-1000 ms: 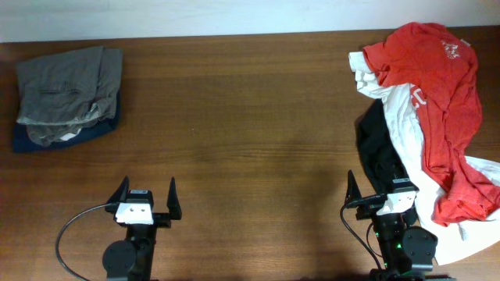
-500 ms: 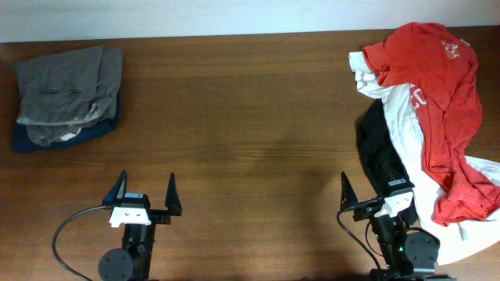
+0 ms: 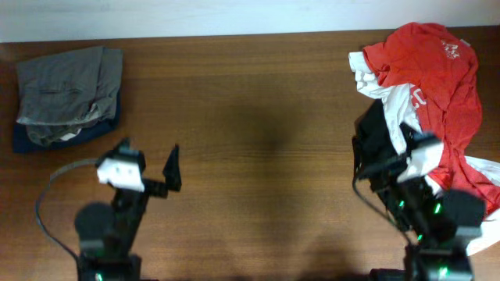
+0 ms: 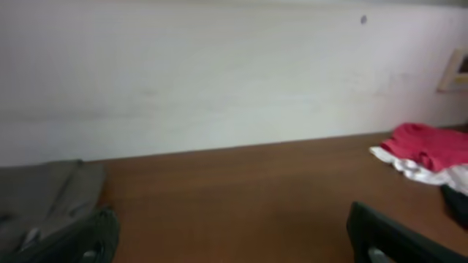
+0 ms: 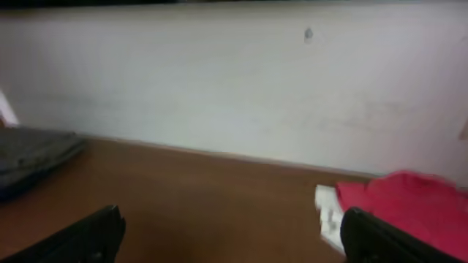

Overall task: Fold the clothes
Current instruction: 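Move both grippers forward toward the clothes pile on the right, then lower the right gripper onto the orange-red t-shirt and grasp it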

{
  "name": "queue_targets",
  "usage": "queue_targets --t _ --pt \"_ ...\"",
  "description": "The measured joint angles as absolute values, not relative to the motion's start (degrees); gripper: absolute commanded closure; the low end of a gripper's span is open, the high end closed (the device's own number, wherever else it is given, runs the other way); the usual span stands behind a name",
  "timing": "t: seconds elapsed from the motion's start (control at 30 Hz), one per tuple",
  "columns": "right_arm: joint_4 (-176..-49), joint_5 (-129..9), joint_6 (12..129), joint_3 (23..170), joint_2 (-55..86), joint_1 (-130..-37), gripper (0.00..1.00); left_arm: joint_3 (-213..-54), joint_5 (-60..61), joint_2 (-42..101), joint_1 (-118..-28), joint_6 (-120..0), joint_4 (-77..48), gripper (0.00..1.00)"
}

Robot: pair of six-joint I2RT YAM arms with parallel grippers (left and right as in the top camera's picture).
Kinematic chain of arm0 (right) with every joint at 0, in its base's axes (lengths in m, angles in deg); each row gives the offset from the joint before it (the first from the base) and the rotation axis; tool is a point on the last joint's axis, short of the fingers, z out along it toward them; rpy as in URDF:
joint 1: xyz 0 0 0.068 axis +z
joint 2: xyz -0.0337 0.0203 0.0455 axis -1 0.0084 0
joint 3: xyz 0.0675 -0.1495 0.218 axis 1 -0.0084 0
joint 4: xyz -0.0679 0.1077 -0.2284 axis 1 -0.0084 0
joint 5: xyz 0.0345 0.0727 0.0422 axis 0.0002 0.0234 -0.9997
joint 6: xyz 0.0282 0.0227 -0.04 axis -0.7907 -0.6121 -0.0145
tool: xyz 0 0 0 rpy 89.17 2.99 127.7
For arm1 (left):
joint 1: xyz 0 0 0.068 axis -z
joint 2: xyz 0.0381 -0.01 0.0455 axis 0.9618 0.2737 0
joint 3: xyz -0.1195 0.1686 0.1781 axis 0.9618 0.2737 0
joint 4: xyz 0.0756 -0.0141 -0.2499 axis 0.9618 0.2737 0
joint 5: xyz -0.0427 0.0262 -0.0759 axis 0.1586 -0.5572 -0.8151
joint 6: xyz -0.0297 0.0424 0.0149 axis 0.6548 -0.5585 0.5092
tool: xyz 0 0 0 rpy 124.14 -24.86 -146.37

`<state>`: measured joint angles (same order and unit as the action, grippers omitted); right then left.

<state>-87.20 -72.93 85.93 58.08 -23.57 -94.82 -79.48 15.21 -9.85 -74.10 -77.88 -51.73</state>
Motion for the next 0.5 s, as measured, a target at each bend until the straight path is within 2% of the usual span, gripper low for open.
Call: queue_targets --t 0.2,0.37,0.5 --pt "-99.7 -73.1 85.9 75.3 -7.6 -94.8 0.01 -94.0 9.7 8.3 -74.1 -77.9 -45.0 0.01" --pt "-111.6 -70.9 86.0 88.1 6.6 -95.7 0.01 -108.3 3.9 23.5 -74.1 -79.1 -33.0 0.01" --pt "-115.1 -71.4 86.0 92.8 15.4 -97.8 0.01 -120.3 1.9 33.8 -73.7 -81.9 -22.2 0.01"
